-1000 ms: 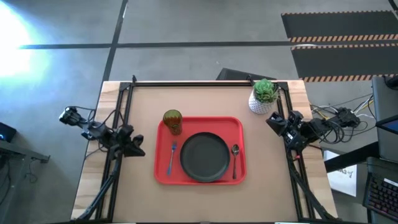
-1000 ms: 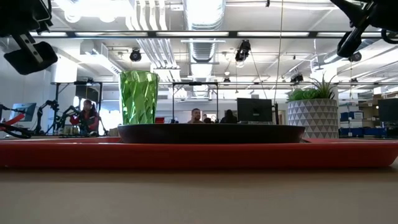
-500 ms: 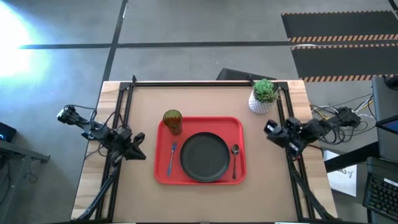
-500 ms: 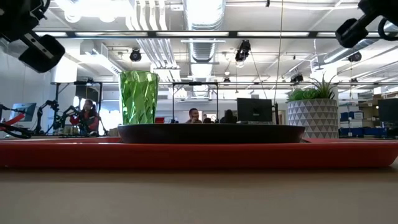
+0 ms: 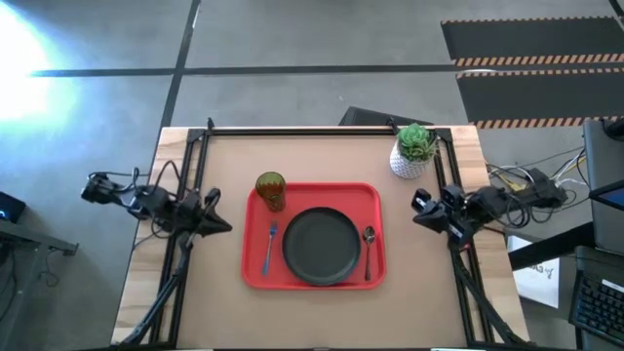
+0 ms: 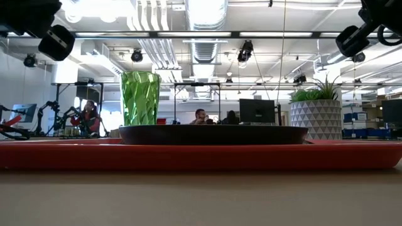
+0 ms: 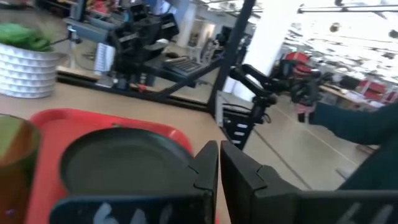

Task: Pick and place plate/cup/fork/spoon on tray
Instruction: Return to Home Position

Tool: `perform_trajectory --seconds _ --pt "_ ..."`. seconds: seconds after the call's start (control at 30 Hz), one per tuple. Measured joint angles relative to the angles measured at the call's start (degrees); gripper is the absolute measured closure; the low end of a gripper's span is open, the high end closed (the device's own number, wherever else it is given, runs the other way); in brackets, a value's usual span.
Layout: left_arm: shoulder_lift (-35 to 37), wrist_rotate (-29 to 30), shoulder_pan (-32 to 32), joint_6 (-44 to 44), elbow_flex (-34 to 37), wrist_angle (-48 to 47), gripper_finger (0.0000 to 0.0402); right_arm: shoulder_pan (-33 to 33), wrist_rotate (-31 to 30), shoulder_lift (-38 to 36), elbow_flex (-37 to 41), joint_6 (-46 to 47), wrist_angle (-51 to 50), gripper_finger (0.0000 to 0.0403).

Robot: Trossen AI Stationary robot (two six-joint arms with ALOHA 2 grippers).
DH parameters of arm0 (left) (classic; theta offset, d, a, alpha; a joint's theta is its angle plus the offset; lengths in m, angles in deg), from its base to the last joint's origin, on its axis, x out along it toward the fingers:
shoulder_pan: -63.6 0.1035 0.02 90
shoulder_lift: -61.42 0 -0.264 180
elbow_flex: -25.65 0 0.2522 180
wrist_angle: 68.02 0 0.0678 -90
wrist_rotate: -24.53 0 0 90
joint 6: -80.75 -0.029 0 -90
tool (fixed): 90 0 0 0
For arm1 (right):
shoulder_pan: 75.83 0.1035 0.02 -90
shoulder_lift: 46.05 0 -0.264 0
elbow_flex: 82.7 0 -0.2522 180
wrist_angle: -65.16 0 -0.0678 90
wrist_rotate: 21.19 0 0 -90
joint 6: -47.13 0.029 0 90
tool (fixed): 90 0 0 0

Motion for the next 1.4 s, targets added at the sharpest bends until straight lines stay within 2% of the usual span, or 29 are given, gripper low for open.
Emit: perform_trajectory --seconds 0.27,0.5,0.67,0.87,1.1,1.23,1.4 --pt "0.13 -0.15 4.56 -4.23 -2.50 -2.06 0.0402 -12.91 10.03 -5.00 0.00 2.76 -4.74 0.0394" --pt "0.53 -0.25 7.56 -8.82 -2.38 -0.16 0.0402 -26.11 20.79 -6.02 0.00 6.88 -4.83 0.0394" --pt "2.74 -2.30 8.88 -13.15 -2.34 2.09 0.0402 -32.19 26.32 -5.78 0.00 9.44 -3.13 0.0394" --pt "5.89 -3.18 9.99 -13.55 -1.94 -3.41 0.0402 -34.62 29.52 -5.80 0.00 10.05 0.77 0.0394" --pt "5.90 -5.15 10.91 -12.69 -2.16 -3.12 0.0402 -34.82 29.96 -4.41 -2.50 12.41 0.76 0.0394" --pt "5.92 -9.53 10.90 -11.41 -2.65 -3.14 0.0402 -34.82 30.99 -1.62 -5.88 11.79 0.48 0.0394" --pt "5.92 -9.63 11.00 -13.33 -2.75 -3.17 0.0402 -34.82 32.99 3.78 -9.82 11.61 -2.25 0.0394"
